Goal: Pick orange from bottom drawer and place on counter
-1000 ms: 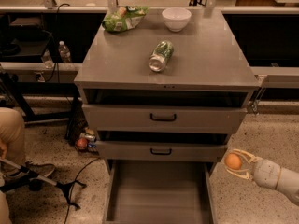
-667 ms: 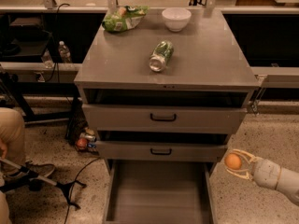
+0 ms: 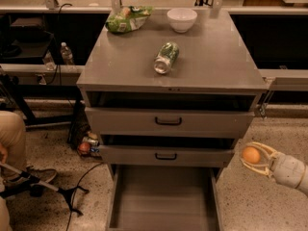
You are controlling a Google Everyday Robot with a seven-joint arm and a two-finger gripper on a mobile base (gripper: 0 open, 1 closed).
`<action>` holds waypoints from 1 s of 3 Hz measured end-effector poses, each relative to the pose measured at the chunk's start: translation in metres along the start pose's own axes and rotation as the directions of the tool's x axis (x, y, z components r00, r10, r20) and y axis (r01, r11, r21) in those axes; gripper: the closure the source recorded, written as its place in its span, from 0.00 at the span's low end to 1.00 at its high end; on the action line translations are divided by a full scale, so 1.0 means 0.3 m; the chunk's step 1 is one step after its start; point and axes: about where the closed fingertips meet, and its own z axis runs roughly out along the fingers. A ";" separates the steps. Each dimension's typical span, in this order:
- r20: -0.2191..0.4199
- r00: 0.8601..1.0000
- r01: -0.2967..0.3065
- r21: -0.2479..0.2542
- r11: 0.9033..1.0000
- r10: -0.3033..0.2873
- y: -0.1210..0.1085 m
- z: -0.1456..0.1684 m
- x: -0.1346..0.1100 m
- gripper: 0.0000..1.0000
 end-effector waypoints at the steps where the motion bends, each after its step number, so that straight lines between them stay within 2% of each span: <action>1: 0.001 1.000 0.013 0.022 1.000 -0.013 -0.073 -0.014 -0.079 1.00; 2: -0.026 0.997 0.072 0.033 0.997 -0.072 -0.198 -0.032 -0.229 1.00; 3: -0.025 0.997 0.072 0.033 0.997 -0.072 -0.198 -0.032 -0.229 1.00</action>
Offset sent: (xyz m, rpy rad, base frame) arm 0.0158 -0.0202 0.1024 -0.0495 -0.0678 -0.0520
